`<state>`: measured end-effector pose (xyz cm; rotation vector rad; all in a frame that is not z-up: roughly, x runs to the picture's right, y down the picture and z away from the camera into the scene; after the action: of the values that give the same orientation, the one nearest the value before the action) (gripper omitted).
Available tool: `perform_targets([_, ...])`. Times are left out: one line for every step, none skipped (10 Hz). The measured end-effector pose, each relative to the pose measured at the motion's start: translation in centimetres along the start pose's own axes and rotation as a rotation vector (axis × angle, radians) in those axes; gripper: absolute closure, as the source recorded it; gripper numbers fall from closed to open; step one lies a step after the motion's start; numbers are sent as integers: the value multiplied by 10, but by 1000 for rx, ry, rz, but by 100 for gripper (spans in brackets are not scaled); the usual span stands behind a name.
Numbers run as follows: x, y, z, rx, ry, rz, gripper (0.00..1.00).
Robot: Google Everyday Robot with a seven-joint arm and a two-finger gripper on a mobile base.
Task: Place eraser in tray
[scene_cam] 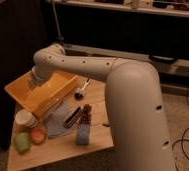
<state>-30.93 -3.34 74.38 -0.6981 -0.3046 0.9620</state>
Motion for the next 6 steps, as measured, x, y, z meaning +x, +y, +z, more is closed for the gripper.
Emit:
perform_targets([0, 4, -17, 24, 18, 30, 58])
perform_targets([2, 7, -32, 44, 36, 63, 58])
perform_targets([8, 8, -45, 60, 51, 100, 58])
perform_targets([26, 6, -59, 83, 70, 151, 58])
perform_targets([42, 2, -67, 99, 83, 188, 58])
perform_targets([65, -2, -73, 120, 97, 235, 58])
